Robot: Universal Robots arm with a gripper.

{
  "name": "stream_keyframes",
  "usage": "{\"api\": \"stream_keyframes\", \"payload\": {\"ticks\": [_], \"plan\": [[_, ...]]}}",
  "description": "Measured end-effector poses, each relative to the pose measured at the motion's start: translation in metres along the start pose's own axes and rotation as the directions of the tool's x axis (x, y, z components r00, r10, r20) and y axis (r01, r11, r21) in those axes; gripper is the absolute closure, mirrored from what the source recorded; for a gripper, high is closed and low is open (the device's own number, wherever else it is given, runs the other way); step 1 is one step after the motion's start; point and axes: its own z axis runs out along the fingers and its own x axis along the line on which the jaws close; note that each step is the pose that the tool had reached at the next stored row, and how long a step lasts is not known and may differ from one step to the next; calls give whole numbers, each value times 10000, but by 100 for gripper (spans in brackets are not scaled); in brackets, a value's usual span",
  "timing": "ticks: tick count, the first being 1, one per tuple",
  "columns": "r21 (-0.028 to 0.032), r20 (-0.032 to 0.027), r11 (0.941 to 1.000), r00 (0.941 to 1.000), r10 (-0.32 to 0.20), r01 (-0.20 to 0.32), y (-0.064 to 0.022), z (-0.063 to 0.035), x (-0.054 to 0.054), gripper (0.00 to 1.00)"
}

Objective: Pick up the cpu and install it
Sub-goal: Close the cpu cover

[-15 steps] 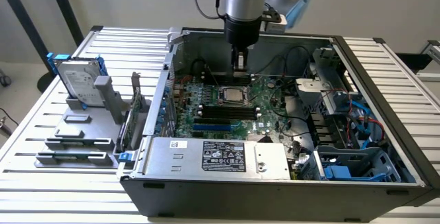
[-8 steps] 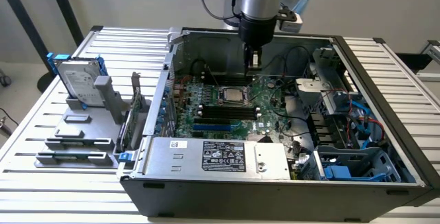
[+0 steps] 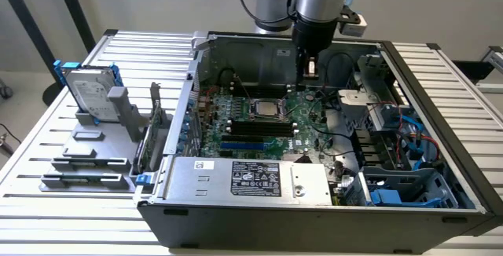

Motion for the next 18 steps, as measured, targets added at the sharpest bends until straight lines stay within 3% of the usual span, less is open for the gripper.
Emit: {"api": "stream_keyframes", "payload": {"ticks": [4,8,18], "plan": [[10,-77,10000,10000,-2,2,164,4,2,89],[28,-130,10000,9999,-21,21,263,14,1,89],[37,-143,9999,9998,-151,151,273,184,-21,89]]}}
